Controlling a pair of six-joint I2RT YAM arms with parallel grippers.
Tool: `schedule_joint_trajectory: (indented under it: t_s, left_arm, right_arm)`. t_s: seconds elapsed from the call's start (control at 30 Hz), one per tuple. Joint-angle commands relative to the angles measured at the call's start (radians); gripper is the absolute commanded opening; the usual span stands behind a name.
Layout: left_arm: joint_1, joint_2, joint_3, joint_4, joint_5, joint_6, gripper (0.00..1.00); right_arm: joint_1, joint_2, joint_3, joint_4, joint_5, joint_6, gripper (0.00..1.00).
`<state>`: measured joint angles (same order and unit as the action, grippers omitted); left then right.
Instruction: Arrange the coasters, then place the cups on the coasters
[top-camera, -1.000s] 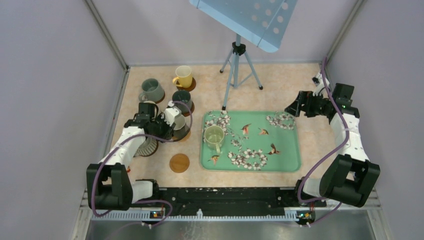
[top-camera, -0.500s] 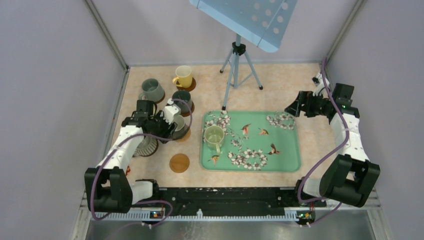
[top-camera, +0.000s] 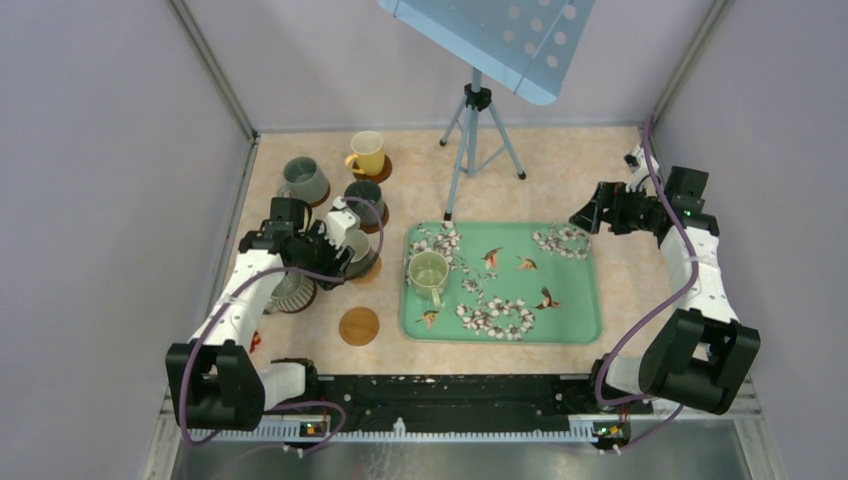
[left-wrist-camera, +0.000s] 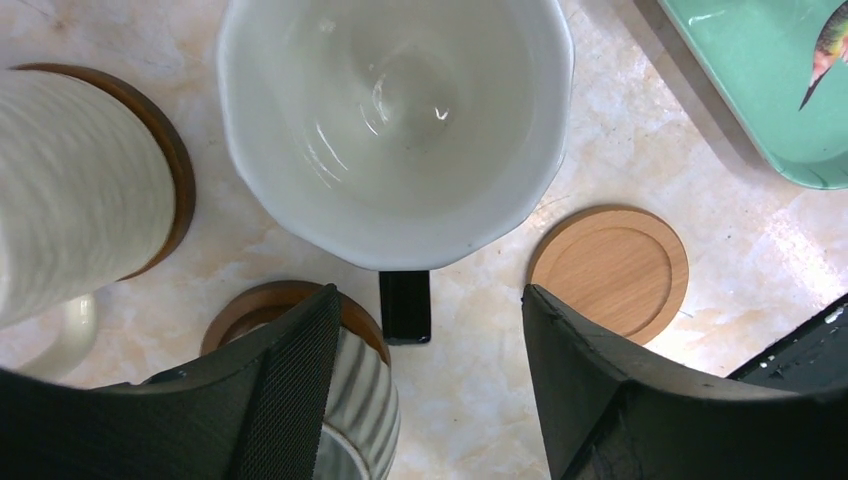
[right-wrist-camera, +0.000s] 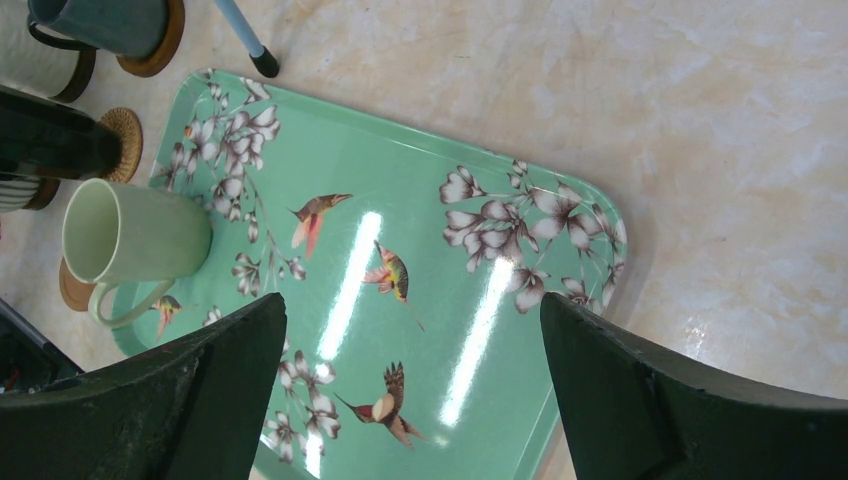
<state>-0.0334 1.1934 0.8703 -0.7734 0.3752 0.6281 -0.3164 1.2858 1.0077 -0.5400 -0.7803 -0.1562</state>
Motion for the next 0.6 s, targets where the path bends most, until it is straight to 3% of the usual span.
schedule_joint_trajectory:
  t_s: [0.0, 0.37, 0.57]
  left_arm:
    - [0.005, -0.043, 0.109, -0.040, 0.025, 0.003, 0.75]
    - [-0.055, 0.070, 0.445, -0.209, 0.087, -0.047, 0.80]
    - [-0.285, 0.146, 0.547, -0.234, 0.050, -0.109, 0.80]
  right_arm:
    - [0.005, 0.000, 0.008, 0.012, -0.022, -0.011, 0.96]
    - [0.008, 0.006, 0.008, 0.015, -0.013, -0.006, 0.96]
    - [0.010, 0.011, 0.010, 0.015, -0.003, -0.006, 0.96]
